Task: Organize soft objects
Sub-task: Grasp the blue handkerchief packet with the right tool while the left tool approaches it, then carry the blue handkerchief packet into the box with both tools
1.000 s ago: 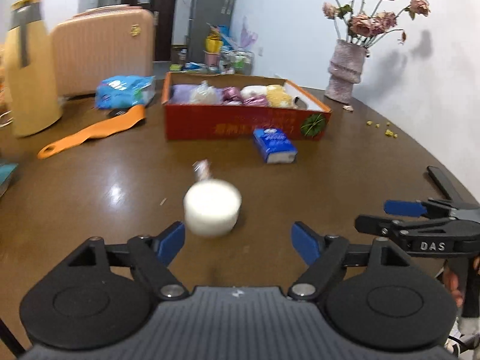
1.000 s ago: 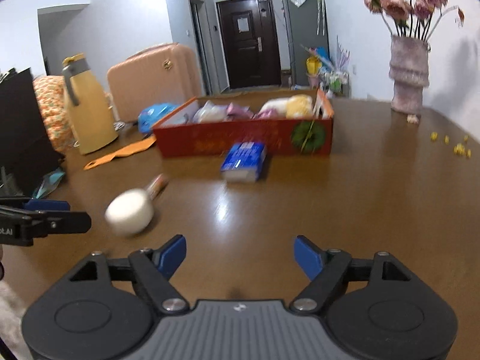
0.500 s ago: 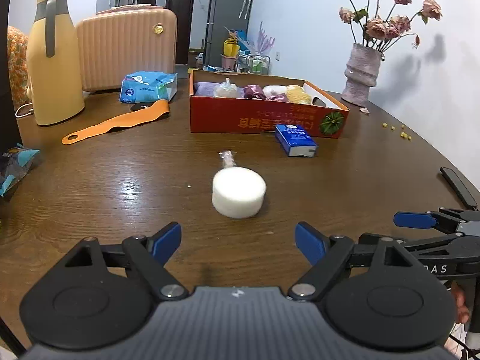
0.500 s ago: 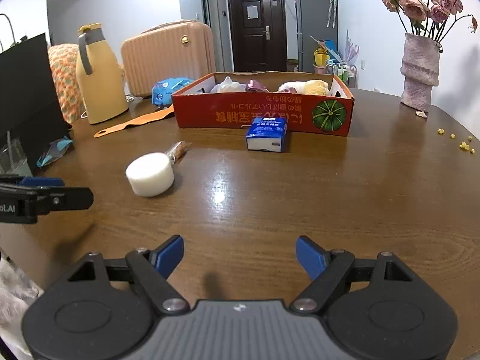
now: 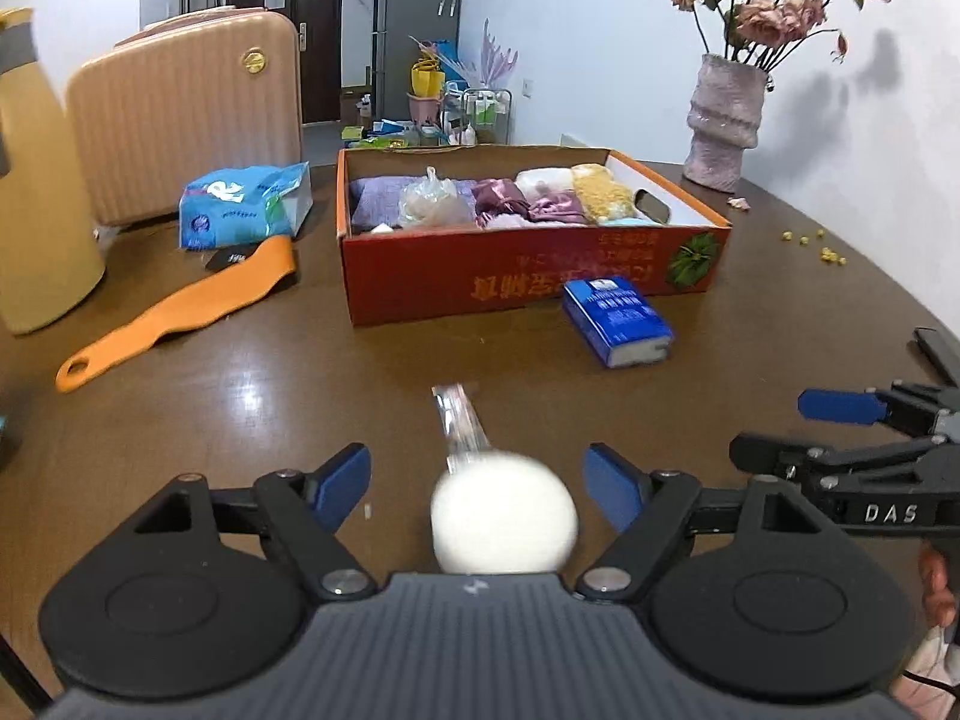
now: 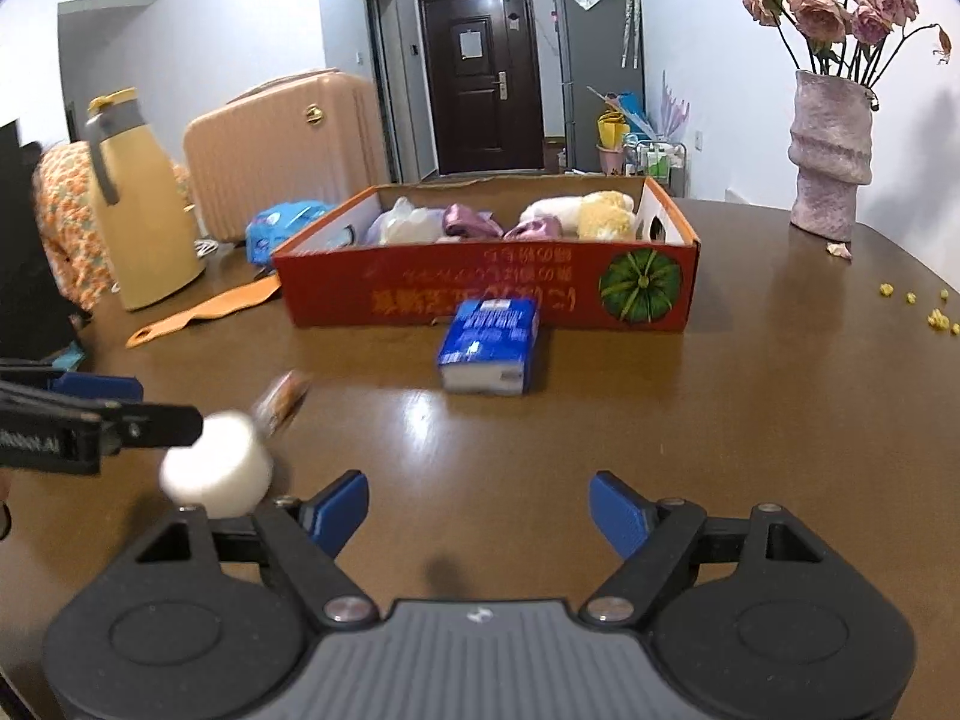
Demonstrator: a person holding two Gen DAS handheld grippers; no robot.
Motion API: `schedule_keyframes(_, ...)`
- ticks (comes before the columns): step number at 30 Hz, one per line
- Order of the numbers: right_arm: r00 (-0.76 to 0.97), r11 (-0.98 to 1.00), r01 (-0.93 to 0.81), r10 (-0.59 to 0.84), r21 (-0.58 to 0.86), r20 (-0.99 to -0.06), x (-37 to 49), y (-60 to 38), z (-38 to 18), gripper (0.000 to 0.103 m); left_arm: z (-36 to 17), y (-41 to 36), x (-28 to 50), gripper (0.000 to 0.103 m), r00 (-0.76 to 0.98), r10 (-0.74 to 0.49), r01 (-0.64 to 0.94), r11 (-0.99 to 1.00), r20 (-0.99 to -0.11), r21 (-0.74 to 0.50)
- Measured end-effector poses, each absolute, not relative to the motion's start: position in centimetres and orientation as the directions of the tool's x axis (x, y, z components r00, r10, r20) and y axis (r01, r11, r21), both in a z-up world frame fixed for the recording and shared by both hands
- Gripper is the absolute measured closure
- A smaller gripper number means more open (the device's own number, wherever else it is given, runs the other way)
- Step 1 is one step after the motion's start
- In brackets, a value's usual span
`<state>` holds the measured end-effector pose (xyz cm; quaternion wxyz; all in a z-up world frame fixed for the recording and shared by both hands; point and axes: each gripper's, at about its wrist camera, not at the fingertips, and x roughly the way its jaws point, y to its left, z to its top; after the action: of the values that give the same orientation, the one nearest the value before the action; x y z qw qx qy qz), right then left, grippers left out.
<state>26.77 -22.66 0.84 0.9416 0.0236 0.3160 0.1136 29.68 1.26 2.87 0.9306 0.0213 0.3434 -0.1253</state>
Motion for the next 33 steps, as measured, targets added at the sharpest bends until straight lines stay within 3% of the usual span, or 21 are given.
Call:
schedule_keyframes(4,0.784,0.97,-0.218,0.242,0.111,-0.571,30.2,-22.3,1.0,0.025,2.6,0.5,33.5,0.032,0.702,-0.271,0.289,0.954,-0.658,-0.084)
schedule_keyframes(9,0.797,0.971,-0.218,0.233,0.095,-0.557,35.6,-21.0,0.5,0.029,2.1,-0.1,37.2,0.034,0.702,-0.237,0.242,0.966,-0.672,-0.089)
schedule_keyframes(12,0.781,0.97,-0.234,0.225,0.062,-0.583,38.2,-19.8,-0.3,0.053,1.9,-0.2,37.8,0.034,0.698,-0.235,0.224,0.969,-0.677,-0.106)
schedule_keyframes(17,0.775,0.96,-0.27,0.262,0.074,-0.574,36.9,-20.3,-0.9,0.059,2.4,-0.8,36.1,0.034,0.703,-0.231,0.223,0.97,-0.673,-0.1)
schedule_keyframes(19,0.766,0.948,-0.309,0.295,0.076,-0.571,34.7,-20.9,-0.7,0.072,2.8,-1.2,34.8,0.034,0.707,-0.242,0.224,0.968,-0.664,-0.114)
schedule_keyframes(24,0.656,0.872,-0.48,0.432,0.099,-0.619,27.6,-22.5,-0.9,0.079,3.6,-3.0,31.2,0.034,0.71,-0.292,0.282,0.952,-0.641,-0.121)
schedule_keyframes(28,0.682,0.917,-0.394,0.341,0.069,-0.647,24.2,-24.6,-1.6,0.076,3.5,-4.8,29.6,0.034,0.69,-0.321,0.321,0.939,-0.649,-0.122)
schedule_keyframes(33,0.746,0.933,-0.319,0.354,0.164,-0.563,22.9,-27.2,-0.4,0.074,2.8,-6.2,28.5,0.039,0.667,-0.335,0.326,0.934,-0.666,-0.144)
